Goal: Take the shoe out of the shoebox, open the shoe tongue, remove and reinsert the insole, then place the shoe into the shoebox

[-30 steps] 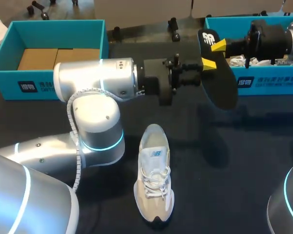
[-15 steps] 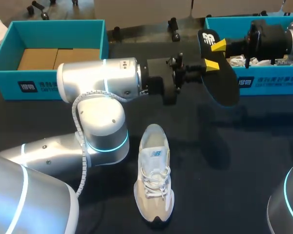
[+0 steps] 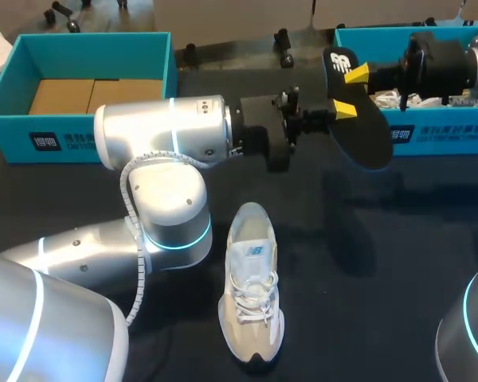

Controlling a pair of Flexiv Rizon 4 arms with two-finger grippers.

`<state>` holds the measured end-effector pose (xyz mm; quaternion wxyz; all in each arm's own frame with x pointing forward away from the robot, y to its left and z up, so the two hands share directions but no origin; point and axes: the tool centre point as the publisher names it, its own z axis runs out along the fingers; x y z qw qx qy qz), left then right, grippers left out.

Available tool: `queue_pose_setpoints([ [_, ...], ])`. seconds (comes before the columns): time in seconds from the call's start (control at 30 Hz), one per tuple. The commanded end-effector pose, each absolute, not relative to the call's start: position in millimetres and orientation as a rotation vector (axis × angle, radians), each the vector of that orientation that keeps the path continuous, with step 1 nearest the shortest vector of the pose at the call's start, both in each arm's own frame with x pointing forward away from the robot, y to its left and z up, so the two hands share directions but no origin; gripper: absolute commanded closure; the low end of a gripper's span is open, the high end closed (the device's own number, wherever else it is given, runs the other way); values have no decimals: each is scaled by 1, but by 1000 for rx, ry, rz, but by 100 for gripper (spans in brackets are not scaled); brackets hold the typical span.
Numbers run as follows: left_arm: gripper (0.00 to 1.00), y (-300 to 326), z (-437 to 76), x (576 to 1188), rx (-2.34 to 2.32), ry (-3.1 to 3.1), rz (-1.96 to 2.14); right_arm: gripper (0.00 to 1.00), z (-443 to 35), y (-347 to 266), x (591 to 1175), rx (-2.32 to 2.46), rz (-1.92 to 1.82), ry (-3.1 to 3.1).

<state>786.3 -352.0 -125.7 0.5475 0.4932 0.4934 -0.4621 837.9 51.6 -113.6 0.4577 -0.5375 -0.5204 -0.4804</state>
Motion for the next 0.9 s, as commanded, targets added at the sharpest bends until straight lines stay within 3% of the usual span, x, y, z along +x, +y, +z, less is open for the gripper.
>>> queue_pose_setpoints([
  [0.03, 100, -346, -124, 786, 1172, 1163, -1109, 0, -115, 55, 836, -1316, -1221, -1303],
  [0.9, 100, -249, -137, 777, 1115, 1506, -1308, 0, -129, 43, 801, -1325, -1294, -1386],
])
